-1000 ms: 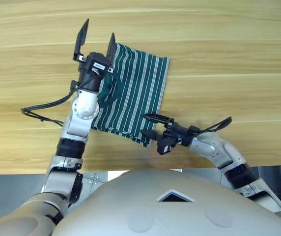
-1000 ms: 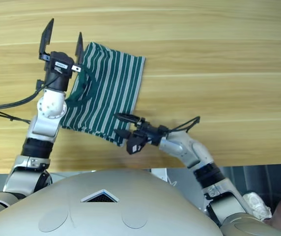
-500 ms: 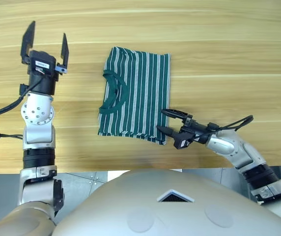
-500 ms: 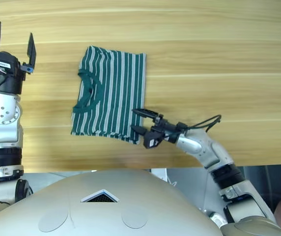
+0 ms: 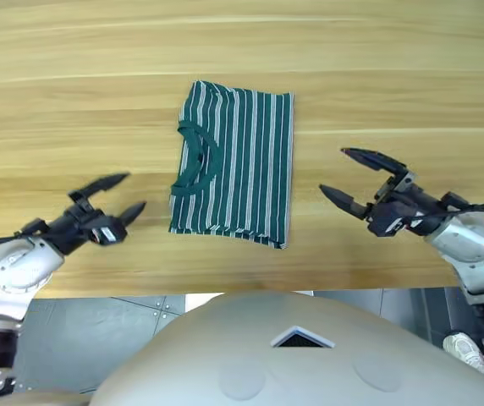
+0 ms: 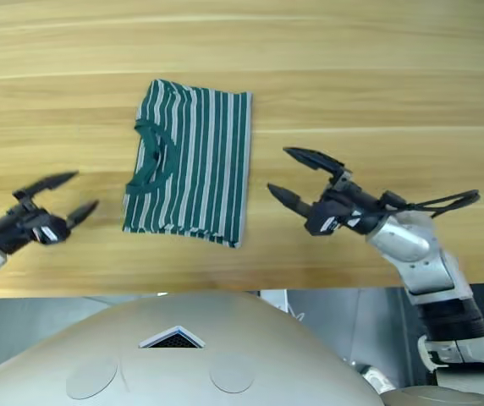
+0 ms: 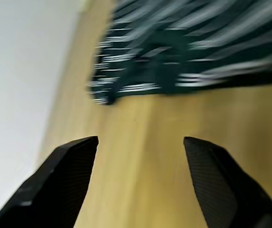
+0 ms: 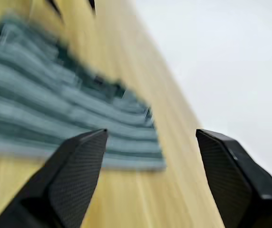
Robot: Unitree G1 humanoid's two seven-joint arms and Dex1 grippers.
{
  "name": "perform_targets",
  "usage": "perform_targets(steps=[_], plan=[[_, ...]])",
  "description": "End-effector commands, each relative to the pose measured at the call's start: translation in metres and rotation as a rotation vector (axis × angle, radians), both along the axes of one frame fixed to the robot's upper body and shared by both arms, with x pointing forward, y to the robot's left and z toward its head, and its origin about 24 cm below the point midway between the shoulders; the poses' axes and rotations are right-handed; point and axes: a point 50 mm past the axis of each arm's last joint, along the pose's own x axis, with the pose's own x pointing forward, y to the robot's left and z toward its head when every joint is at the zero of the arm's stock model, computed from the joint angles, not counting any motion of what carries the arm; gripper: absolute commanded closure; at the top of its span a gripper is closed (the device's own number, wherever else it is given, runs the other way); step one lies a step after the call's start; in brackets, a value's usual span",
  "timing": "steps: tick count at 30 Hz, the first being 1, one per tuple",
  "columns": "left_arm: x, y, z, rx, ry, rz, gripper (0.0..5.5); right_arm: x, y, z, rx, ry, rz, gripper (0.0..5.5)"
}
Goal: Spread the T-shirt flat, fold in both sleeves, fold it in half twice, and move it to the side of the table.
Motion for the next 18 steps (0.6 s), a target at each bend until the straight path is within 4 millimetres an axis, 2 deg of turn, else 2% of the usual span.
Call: perform_targets(steps=[1, 5, 8, 12, 18], plan=[[-0.01, -0.013, -0.006, 0.068, 0.118, -0.161, 2.15, -0.018, -0.005, -0.02, -0.158, 0.092, 0.027, 2.04], [0.003, -0.032, -0.015, 0.046, 0.128, -0.275, 2.15, -0.014, 0.0, -0.04, -0.258, 0.088, 0.027, 2.04], [0.01, -0.045, -0.02, 0.023, 0.14, -0.336, 2.15, -0.019, 0.012, -0.046, -0.258, 0.116, 0.088, 2.04], [0.023, -0.048, -0.024, 0.019, 0.127, -0.352, 2.15, -0.026, 0.018, -0.052, -0.262, 0.148, 0.129, 2.04], [0.018, -0.045, -0.025, 0.006, 0.138, -0.345, 2.15, -0.035, 0.022, -0.052, -0.255, 0.173, 0.181, 2.04]])
